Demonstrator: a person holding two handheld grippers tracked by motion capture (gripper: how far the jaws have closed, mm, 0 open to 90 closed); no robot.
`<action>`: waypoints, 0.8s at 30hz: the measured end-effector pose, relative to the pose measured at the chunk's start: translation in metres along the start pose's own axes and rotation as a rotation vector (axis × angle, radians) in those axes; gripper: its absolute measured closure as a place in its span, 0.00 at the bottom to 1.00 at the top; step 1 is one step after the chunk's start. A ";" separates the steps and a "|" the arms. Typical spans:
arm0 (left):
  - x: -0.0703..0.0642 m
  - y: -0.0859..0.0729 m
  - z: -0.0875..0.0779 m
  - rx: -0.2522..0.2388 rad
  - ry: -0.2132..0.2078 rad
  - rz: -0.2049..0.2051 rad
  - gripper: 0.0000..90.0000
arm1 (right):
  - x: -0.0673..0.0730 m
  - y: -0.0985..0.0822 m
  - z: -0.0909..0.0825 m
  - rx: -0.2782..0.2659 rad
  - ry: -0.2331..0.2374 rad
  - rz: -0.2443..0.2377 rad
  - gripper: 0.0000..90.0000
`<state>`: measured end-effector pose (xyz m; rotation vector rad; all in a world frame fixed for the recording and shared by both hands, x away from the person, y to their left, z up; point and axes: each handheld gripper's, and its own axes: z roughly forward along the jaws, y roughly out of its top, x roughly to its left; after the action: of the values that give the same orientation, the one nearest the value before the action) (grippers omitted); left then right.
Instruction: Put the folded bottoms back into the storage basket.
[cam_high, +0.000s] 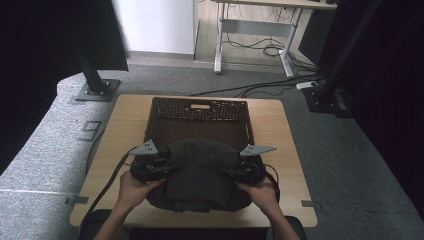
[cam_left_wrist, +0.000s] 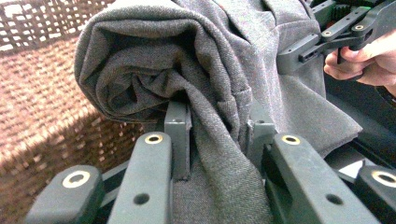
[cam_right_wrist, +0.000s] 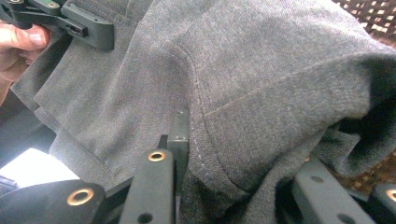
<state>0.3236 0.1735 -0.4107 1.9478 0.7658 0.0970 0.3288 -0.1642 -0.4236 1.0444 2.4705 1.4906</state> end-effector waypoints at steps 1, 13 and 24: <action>0.000 0.003 -0.001 -0.005 0.000 0.002 0.77 | 0.000 0.003 -0.001 -0.003 0.000 -0.001 0.74; 0.008 0.037 -0.009 -0.041 0.010 0.010 0.77 | -0.006 0.037 -0.011 -0.036 -0.020 -0.030 0.74; 0.025 0.070 -0.013 -0.064 0.045 0.014 0.77 | -0.014 0.071 -0.010 -0.067 -0.062 -0.052 0.74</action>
<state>0.3713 0.1767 -0.3527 1.8959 0.7700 0.1722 0.3723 -0.1586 -0.3651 0.9921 2.3702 1.4913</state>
